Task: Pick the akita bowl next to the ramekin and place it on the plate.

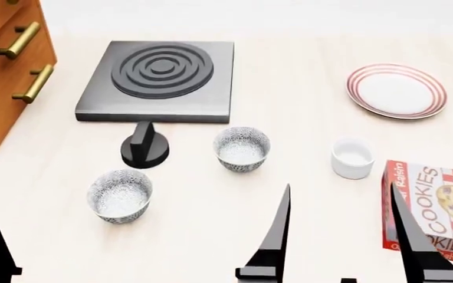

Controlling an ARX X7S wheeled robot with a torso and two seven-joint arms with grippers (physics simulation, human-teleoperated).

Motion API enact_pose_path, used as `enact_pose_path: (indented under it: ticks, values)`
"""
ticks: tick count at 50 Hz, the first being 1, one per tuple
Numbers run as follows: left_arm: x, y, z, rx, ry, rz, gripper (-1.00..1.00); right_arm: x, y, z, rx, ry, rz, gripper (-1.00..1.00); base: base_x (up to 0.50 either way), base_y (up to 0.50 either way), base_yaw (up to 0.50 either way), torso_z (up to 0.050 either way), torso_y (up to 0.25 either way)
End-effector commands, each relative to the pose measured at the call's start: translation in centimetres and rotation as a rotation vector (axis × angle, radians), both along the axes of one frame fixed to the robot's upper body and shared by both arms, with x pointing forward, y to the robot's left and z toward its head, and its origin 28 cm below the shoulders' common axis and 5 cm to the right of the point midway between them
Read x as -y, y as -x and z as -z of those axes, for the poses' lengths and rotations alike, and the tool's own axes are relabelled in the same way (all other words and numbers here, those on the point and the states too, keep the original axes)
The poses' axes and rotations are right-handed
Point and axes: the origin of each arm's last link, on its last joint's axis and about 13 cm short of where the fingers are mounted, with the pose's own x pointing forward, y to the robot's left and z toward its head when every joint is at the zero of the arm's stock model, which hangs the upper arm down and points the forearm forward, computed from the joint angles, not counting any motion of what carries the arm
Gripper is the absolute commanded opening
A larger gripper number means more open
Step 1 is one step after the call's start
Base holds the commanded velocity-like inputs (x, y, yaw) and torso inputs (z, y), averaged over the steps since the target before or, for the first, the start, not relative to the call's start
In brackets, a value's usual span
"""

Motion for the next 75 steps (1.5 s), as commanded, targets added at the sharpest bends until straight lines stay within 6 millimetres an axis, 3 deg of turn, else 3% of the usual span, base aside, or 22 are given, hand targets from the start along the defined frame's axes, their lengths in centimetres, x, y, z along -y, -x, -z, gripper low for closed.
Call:
enact_pose_path:
  ticks: [1,75]
  values:
    - [-0.18,0.24,-0.12,0.010,0.000,-0.007,1.00,0.29,-0.04,0.02,-0.003,-0.003,0.016,1.00,0.18,0.00,0.00,0.000,0.000]
    - [-0.26,0.01,0.41,-0.001,-0.013,-0.012,1.00,0.50,-0.35,0.43,-0.019,-0.013,0.018,1.00,0.17,0.00,0.00,0.000,0.000]
